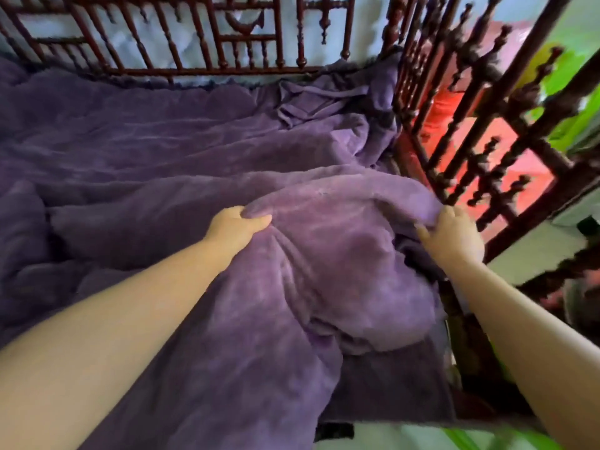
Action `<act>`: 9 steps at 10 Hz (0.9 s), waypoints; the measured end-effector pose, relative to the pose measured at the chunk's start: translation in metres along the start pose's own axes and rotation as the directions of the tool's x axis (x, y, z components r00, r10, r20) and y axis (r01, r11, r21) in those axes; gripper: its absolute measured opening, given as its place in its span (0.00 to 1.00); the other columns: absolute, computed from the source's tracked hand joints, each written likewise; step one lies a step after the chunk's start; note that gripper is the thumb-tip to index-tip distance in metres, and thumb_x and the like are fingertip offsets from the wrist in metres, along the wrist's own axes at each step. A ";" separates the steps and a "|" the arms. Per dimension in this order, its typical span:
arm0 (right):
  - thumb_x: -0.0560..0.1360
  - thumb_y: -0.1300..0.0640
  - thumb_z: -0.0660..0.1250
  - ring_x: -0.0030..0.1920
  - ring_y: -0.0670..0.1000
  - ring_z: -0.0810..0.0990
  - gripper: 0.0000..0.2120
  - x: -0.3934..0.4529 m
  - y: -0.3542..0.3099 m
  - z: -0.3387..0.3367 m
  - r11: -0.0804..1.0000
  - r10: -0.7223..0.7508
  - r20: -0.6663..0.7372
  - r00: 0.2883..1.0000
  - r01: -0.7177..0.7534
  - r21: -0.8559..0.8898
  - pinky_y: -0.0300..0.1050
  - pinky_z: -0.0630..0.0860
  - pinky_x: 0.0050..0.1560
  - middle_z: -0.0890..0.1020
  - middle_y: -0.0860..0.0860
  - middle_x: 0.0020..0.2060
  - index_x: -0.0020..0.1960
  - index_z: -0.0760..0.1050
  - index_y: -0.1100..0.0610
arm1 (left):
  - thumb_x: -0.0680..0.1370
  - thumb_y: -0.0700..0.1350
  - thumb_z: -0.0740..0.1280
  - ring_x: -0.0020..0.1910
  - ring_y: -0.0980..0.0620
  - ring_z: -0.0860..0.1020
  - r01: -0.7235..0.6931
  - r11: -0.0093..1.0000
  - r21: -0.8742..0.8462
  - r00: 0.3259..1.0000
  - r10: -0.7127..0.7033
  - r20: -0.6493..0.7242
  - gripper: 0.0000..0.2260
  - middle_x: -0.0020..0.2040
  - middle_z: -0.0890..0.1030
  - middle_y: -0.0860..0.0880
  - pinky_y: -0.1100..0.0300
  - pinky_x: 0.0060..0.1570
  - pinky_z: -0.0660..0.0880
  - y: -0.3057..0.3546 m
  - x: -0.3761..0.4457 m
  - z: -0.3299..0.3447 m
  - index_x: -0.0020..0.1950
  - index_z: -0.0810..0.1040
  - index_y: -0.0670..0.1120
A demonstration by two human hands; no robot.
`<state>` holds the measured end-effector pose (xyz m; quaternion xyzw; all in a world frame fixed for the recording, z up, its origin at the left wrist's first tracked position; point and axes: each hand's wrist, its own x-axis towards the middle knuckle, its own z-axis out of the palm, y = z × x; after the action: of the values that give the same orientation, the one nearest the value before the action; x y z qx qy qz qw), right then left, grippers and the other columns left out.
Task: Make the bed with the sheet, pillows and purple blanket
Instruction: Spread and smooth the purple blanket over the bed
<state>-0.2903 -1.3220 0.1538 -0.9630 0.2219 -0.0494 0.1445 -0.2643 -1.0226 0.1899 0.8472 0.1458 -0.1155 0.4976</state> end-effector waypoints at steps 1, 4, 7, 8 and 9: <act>0.77 0.51 0.44 0.59 0.62 0.77 0.29 -0.046 0.046 0.075 0.991 0.133 0.323 0.937 -0.117 -0.071 0.49 0.76 0.57 0.78 0.67 0.58 0.60 0.74 0.70 | 0.78 0.51 0.64 0.61 0.39 0.75 0.058 0.955 0.290 0.991 -0.019 -0.134 0.19 0.61 0.78 0.39 0.53 0.56 0.71 -0.039 0.026 0.013 0.62 0.74 0.39; 0.77 0.66 0.58 0.68 0.65 0.68 0.22 -0.069 0.080 0.171 0.699 0.422 0.446 0.789 -0.596 0.394 0.56 0.66 0.66 0.68 0.66 0.67 0.69 0.61 0.68 | 0.71 0.46 0.57 0.47 0.38 0.80 -0.508 0.429 0.747 0.825 0.490 0.280 0.16 0.48 0.80 0.41 0.47 0.44 0.78 -0.120 0.009 0.052 0.50 0.79 0.41; 0.72 0.66 0.68 0.19 0.39 0.68 0.23 -0.025 0.086 0.133 0.776 0.298 0.229 0.927 -0.375 0.507 0.35 0.63 0.27 0.69 0.49 0.14 0.24 0.59 0.57 | 0.65 0.65 0.69 0.77 0.43 0.39 -0.604 0.303 0.737 0.739 -0.136 0.660 0.56 0.78 0.39 0.40 0.41 0.75 0.40 -0.163 -0.057 0.113 0.76 0.34 0.47; 0.71 0.70 0.64 0.32 0.51 0.69 0.19 -0.033 0.077 0.117 0.869 0.259 0.148 0.955 -0.297 0.395 0.35 0.63 0.29 0.68 0.52 0.24 0.28 0.60 0.57 | 0.70 0.55 0.68 0.74 0.44 0.58 -0.543 0.325 0.774 0.814 -0.025 0.581 0.41 0.73 0.60 0.41 0.47 0.75 0.49 -0.171 -0.070 0.130 0.76 0.52 0.44; 0.66 0.58 0.62 0.45 0.54 0.73 0.13 -0.033 0.082 0.112 0.943 0.113 0.149 0.982 -0.153 0.296 0.51 0.71 0.47 0.76 0.62 0.39 0.47 0.73 0.64 | 0.74 0.42 0.62 0.64 0.43 0.71 -0.571 0.310 0.760 0.817 0.123 0.564 0.19 0.63 0.73 0.43 0.53 0.65 0.63 -0.170 -0.078 0.141 0.66 0.68 0.45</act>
<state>-0.3358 -1.3492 0.0210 -0.9128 0.2663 -0.0104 0.3093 -0.4055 -1.0781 0.0113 0.9422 -0.2392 -0.2340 -0.0156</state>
